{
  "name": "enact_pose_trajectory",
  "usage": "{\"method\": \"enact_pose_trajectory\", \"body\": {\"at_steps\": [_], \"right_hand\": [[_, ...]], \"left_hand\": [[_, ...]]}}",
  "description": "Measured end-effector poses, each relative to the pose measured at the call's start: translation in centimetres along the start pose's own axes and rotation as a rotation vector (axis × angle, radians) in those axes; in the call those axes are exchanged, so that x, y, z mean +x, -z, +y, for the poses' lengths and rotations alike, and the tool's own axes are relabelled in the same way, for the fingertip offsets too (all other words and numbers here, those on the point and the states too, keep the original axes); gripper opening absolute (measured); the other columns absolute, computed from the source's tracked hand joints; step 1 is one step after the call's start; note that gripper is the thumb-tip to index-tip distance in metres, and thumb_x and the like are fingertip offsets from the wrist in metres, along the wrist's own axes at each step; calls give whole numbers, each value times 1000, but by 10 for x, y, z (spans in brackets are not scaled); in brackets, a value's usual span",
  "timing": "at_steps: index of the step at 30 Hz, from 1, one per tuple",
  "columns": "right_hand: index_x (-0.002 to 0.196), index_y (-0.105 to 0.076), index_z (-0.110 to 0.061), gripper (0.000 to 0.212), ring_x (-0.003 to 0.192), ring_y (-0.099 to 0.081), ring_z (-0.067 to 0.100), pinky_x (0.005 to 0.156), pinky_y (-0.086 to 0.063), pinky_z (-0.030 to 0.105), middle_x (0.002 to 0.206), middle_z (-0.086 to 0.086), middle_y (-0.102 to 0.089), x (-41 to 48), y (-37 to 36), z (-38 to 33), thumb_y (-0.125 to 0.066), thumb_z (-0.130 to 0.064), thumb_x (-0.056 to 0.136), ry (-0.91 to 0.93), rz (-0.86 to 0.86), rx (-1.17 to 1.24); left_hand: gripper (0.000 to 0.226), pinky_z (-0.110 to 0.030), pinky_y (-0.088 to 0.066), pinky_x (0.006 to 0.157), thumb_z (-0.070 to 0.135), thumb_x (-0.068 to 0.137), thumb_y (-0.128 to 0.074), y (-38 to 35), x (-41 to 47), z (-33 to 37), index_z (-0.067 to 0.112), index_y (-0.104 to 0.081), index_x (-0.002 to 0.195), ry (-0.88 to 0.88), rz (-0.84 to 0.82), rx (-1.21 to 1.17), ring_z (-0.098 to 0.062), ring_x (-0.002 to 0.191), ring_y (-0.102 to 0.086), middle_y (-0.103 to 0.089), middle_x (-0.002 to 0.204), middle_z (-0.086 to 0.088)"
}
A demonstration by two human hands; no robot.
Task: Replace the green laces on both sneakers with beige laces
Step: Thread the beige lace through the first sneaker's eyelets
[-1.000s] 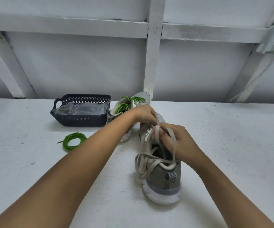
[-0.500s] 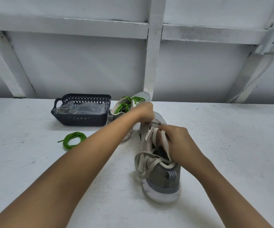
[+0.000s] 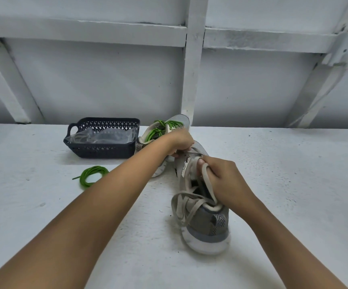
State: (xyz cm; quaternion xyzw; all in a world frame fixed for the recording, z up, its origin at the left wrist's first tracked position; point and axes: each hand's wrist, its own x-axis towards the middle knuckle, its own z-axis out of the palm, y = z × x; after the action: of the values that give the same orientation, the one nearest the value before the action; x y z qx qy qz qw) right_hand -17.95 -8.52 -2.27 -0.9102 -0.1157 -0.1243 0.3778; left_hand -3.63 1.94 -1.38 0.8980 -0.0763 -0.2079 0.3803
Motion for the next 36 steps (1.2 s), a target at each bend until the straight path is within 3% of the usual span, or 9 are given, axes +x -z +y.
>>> {"method": "enact_pose_trajectory", "body": {"at_steps": [4, 10, 14, 19, 21, 23, 27, 31, 36], "right_hand": [[65, -46, -4, 36, 52, -38, 7, 53, -30, 28, 54, -2, -44, -3, -1, 3, -46, -19, 98, 23, -28, 73], [60, -42, -13, 39, 52, -38, 6, 52, -30, 24, 54, -1, -43, -4, -1, 6, -47, -19, 98, 15, -60, 140], [62, -49, -15, 36, 54, -41, 7, 53, -32, 26, 56, 0, -48, -5, -2, 3, -49, -21, 97, 18, -62, 153], [57, -43, -25, 38, 55, -42, 5, 51, -30, 18, 55, -5, -45, -3, -2, -1, -49, -20, 94, 12, -19, 31], [63, -49, -15, 32, 56, -42, 7, 52, -31, 18, 58, -3, -47, 0, -1, -2, -48, -21, 95, 2, -34, -48], [70, -51, -7, 30, 58, -42, 9, 53, -31, 18, 62, 1, -49, 2, -1, -2, -46, -21, 96, -6, -49, -99], [61, -37, -18, 37, 57, -39, 8, 54, -31, 18, 60, -3, -42, 2, 0, -2, -45, -20, 97, -19, -49, -118], [61, -34, -19, 38, 57, -39, 7, 55, -32, 17, 59, -4, -42, 1, 1, -3, -43, -20, 98, -18, -33, -72], [65, -38, -15, 34, 58, -40, 7, 56, -31, 16, 61, -5, -43, 1, -2, -3, -41, -21, 99, -12, -37, -59]], "left_hand": [[24, -23, -31, 47, 1, 95, -37, -2, 0, -3, 19, -51, 102, -60, -27, 65, -16, 58, -38, -46, 78, -5], [14, -23, -39, 50, 4, 91, -51, 1, 1, -7, 11, -63, 91, -96, -43, 83, -15, 61, -44, -49, 67, -2], [8, -21, -43, 47, 6, 85, -60, 3, 1, -10, 10, -67, 83, -176, -27, 282, -19, 56, -54, -58, 63, -5], [15, -32, -47, 66, 4, 85, -56, 2, 3, -7, -1, -70, 86, -225, 145, 540, -30, 81, -61, -65, 83, -19], [16, -34, -49, 66, 0, 86, -51, 2, 3, -6, -1, -67, 84, -202, 143, 442, -30, 78, -61, -65, 84, -20], [15, -29, -50, 58, -2, 88, -49, 5, 3, -4, 5, -58, 79, -125, 75, 157, -25, 66, -55, -58, 76, -16], [25, -22, -40, 52, 6, 96, -45, 11, 2, -6, 12, -47, 72, 41, -44, -257, -11, 55, -40, -48, 65, -2], [27, -21, -33, 52, 1, 95, -38, 9, 2, -10, 14, -48, 74, 87, -48, -363, -10, 55, -39, -45, 58, 1], [35, -24, -31, 58, -3, 92, -28, 7, 3, -9, 20, -52, 83, 88, -33, -363, -10, 59, -43, -49, 65, 0]]}}
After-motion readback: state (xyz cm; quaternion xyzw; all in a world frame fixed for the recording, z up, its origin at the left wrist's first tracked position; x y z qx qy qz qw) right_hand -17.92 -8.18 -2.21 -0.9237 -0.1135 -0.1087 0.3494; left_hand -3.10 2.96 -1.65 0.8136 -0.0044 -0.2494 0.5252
